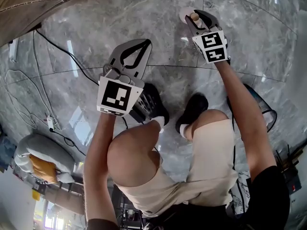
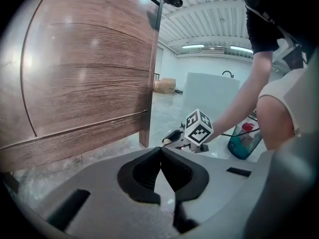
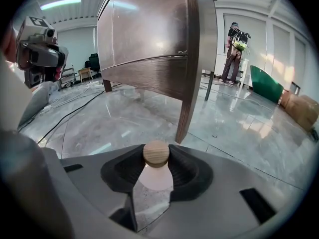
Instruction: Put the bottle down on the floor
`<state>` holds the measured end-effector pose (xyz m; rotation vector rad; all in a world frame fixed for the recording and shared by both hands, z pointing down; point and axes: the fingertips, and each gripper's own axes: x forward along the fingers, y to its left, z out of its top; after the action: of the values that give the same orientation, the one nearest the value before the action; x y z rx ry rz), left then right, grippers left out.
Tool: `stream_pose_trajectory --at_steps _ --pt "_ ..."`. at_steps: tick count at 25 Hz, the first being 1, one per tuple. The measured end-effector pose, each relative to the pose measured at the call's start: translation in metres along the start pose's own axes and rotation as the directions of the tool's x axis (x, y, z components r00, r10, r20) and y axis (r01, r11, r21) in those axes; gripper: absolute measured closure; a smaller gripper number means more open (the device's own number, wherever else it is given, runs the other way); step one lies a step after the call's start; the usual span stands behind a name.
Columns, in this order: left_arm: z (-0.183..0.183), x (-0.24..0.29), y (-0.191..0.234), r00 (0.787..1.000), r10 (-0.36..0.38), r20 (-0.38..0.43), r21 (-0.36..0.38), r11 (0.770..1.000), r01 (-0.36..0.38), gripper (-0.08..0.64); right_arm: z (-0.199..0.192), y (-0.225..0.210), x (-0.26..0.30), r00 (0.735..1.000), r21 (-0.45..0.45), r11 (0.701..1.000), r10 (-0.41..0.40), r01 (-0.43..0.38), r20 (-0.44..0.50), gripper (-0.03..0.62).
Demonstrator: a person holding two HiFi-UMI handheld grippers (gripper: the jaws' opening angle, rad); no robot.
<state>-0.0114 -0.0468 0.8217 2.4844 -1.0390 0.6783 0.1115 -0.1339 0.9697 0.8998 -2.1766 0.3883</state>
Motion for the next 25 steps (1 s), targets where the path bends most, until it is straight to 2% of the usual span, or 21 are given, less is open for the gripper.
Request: stream_pose_trajectory --at_steps 6,14,25 --pt "0.0 0.001 0.001 1.0 -0.003 0.005 -0.02 1.0 0.003 0.541 -0.004 0.001 0.003 1.0 -0.035 0.999 -0.003 0.003 -0.002 0.451" --pt "-0.004 -0.004 0.003 1.0 0.011 -0.005 -0.032 0.999 -0.012 0.541 -0.009 -0.002 0.003 1.0 -0.014 1.0 -0.013 0.013 -0.004 0.449" --pt "0.002 -0.025 0.01 0.999 0.039 -0.013 -0.081 0.996 -0.04 0.541 0.016 0.002 -0.021 1.0 -0.026 1.0 0.011 -0.01 0.016 0.443"
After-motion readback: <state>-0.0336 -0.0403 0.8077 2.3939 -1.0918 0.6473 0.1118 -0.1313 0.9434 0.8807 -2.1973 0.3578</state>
